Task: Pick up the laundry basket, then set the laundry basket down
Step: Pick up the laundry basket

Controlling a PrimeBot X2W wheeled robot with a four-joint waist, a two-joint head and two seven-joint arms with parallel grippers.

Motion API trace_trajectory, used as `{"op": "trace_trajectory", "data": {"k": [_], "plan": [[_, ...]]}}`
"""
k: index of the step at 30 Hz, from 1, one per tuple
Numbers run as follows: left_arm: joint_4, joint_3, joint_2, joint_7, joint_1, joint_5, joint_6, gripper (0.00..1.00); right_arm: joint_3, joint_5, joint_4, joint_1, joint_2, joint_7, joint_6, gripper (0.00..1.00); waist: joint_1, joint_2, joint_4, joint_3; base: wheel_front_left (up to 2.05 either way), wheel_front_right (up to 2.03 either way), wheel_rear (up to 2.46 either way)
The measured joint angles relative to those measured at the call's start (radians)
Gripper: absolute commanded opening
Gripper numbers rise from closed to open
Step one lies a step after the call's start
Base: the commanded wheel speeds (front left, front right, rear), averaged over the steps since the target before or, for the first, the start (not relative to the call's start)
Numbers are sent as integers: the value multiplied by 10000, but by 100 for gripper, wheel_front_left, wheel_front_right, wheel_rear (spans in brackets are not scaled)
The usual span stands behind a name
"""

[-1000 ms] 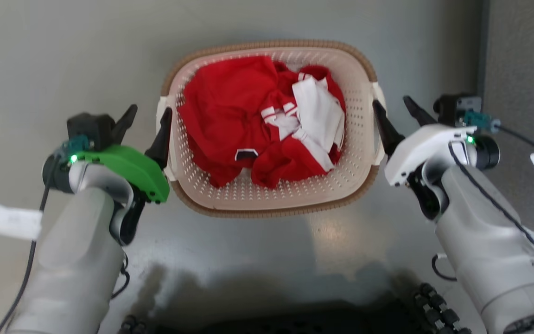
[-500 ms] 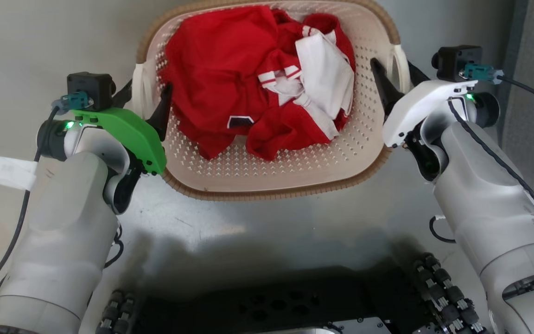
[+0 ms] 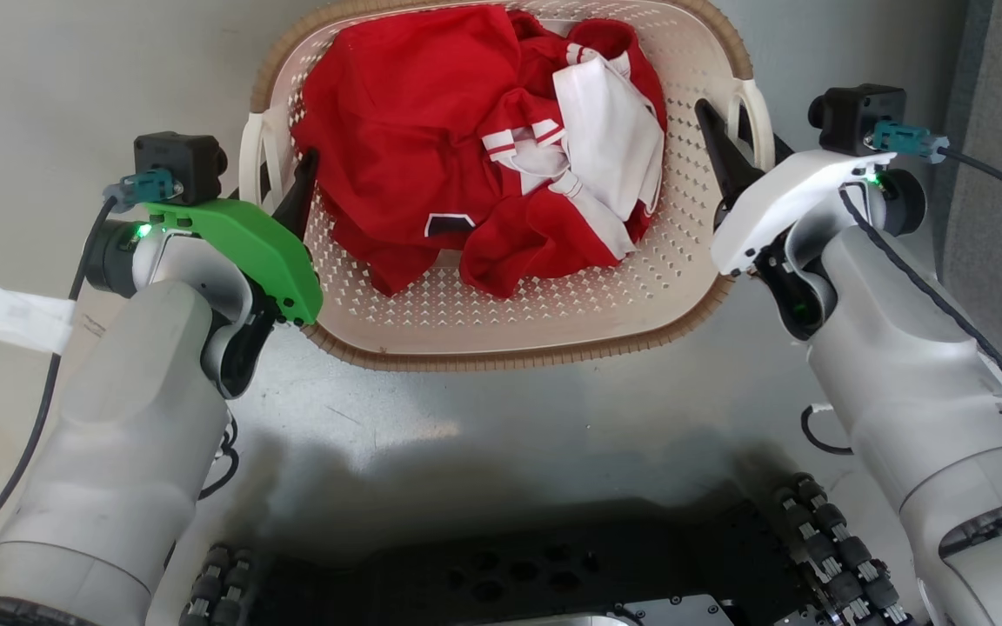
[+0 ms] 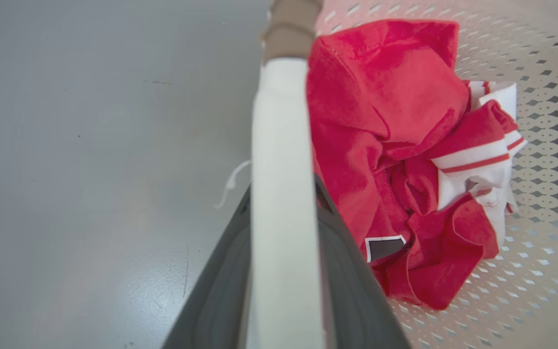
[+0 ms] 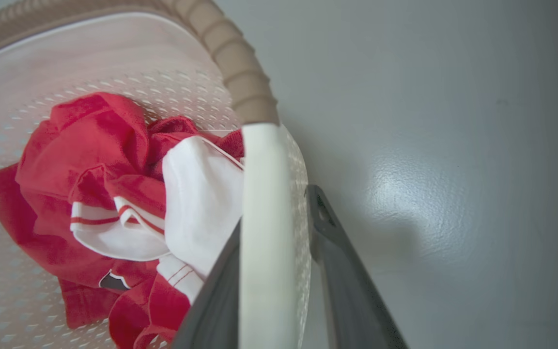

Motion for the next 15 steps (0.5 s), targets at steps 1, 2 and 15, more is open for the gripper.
{"op": "trace_trajectory", "data": {"k": [1, 2, 15], "plan": [[54, -59, 0, -10, -32, -21, 0, 0, 50, 54, 59, -23, 12, -25, 0, 0, 0, 0, -5, -26, 0, 0, 0], [113, -119, -2, -17, -65, -69, 0, 0, 102, 88, 102, -36, 38, -48, 0, 0, 0, 0, -10, -55, 0, 0, 0], [844, -871, -90, -188, -105, -688, 178, 0, 637, 662, 894, -115, 303, -98, -102, 0, 2, 0, -83, -926, 0, 0, 0]]}}
